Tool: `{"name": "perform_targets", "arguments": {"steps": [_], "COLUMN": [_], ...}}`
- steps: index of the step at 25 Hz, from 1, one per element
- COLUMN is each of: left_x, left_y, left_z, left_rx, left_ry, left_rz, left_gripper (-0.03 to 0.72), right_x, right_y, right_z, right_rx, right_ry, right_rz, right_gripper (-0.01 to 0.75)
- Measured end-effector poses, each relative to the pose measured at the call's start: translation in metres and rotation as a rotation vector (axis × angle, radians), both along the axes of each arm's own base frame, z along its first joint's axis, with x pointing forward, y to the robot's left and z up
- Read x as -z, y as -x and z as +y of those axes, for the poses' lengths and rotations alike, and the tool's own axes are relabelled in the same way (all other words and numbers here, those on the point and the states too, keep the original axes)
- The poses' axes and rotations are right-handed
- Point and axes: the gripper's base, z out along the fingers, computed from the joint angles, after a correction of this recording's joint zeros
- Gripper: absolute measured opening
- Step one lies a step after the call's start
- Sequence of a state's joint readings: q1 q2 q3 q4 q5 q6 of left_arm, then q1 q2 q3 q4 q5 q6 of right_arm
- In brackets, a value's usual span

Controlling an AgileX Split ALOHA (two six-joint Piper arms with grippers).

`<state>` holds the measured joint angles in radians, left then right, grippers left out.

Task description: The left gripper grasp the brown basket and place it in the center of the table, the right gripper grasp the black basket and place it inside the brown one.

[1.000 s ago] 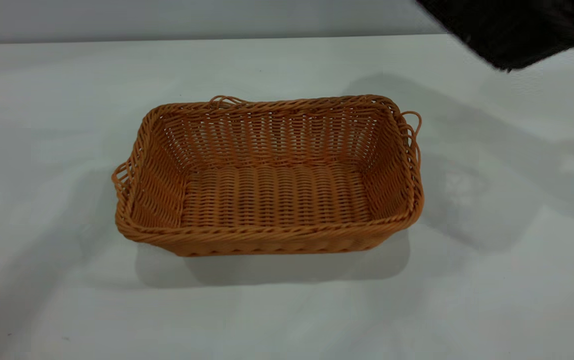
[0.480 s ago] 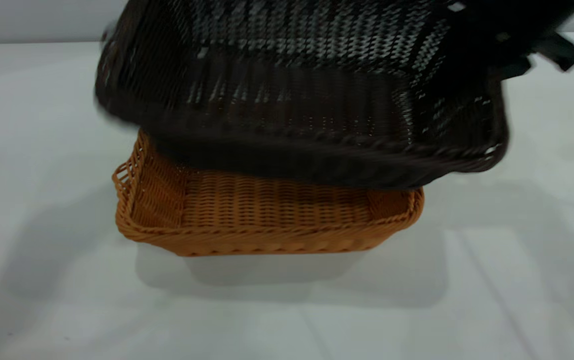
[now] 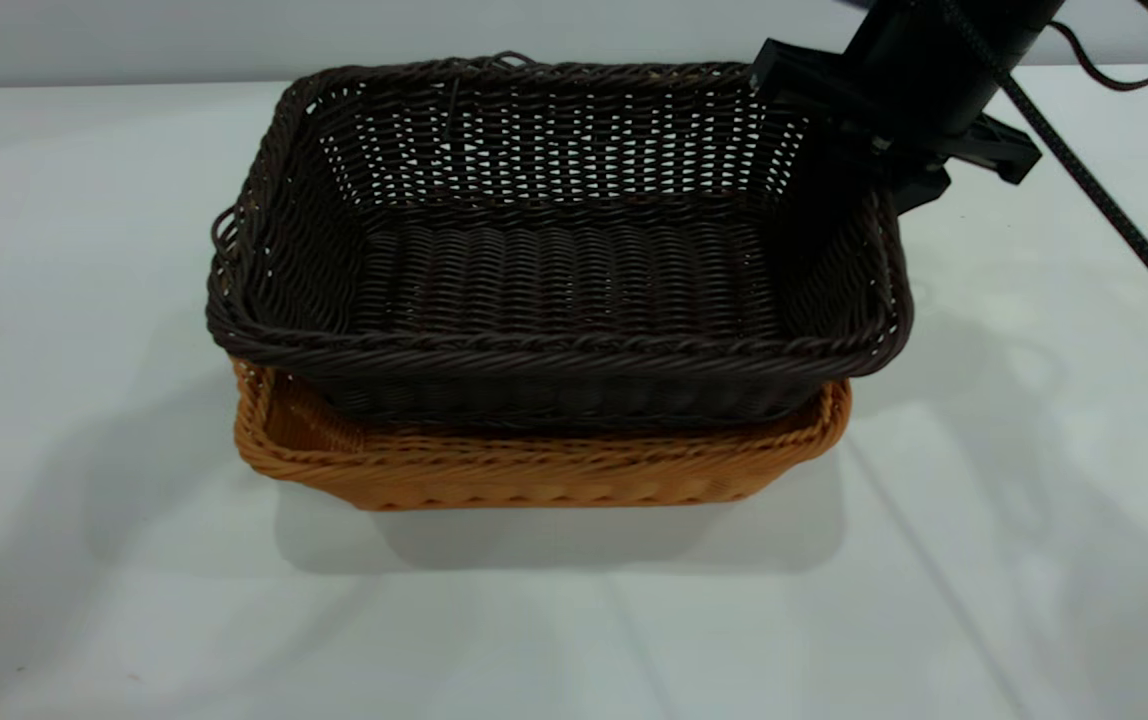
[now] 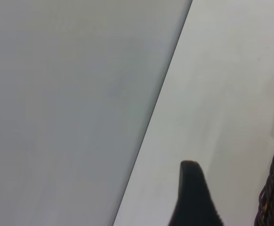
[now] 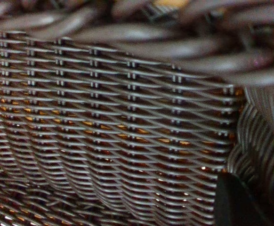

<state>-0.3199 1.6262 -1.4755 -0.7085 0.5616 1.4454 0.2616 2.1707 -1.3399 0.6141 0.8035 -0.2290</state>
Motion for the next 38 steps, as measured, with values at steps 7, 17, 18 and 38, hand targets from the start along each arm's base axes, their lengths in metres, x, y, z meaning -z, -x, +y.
{"name": "perform_targets", "arguments": {"steps": [7,17,18,38], "left_x": [0.000,0.001,0.000,-0.103], "left_y": [0.001,0.005,0.007,0.122], "left_z": [0.000,-0.001,-0.001,0.034], "left_rx": [0.001,0.026,0.032,0.028], "left_ry": [0.004,0.003,0.002,0.111], "left_rz": [0.010,0.054,0.057,-0.057], "left_gripper": [0.437,0.437,0.437,0.437], "right_x": [0.014,0.008,0.006,-0.124], "right_y": [0.000,0.003,0.004,0.016], "right_z": [0.007,0.010,0.010,-0.009], "right_rx": [-0.011,-0.160,-0.182,-0.335], "right_ry": [0.023,0.014,0.009,0.178], "right_rz": [-0.007,-0.029,-0.016,-0.106], "right_gripper": [0.110,0.491,0.537,0.559]}}
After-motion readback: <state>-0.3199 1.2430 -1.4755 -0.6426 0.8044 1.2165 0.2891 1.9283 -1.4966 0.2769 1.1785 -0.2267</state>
